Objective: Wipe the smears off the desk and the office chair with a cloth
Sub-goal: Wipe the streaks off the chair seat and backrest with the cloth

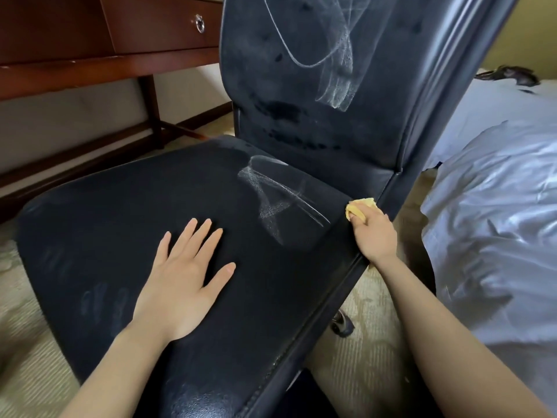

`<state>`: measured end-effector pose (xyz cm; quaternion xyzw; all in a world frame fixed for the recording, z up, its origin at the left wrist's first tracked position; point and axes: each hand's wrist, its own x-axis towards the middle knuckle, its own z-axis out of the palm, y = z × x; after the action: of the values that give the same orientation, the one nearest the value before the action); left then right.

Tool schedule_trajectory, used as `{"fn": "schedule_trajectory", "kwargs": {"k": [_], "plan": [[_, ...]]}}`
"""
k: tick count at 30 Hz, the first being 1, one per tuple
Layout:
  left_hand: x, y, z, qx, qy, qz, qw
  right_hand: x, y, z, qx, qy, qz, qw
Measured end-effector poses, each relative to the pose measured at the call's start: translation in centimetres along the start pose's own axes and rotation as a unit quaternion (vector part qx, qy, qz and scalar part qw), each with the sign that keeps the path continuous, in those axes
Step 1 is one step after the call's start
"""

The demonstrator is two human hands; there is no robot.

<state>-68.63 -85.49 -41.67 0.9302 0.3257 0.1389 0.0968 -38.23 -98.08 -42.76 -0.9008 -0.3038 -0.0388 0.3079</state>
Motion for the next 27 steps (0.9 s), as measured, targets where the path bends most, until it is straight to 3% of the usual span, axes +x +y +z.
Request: {"fn": "schedule_trajectory", "kwargs": {"k": [12,17,20,23,27], "plan": [[0.1,-0.7,0.1,0.042,-0.017,0.0,0.999,-13.7,-4.8,0.7,0.123,0.03,-0.184,0.975],[0.1,-1.2,-0.1,0.024,-0.019,0.002,1.0,-16.2,-4.2,1.1,0.166,0.018,-0.295,0.941],[0.1,-1.3,-0.1,0.018,-0.023,0.001,1.0,-14.8,-2.6,0.5,0.136,-0.001,-0.382,0.914],[0.1,-1.2,-0.1,0.014,-0.021,0.0,1.0,-12.8,-1.3,-0.2,0.099,0.002,-0.366,0.925],[0.1,-1.1,0.1,0.006,-0.013,-0.003,1.0,-9.2,0.5,-1.2,0.053,0.002,-0.248,0.967]]}}
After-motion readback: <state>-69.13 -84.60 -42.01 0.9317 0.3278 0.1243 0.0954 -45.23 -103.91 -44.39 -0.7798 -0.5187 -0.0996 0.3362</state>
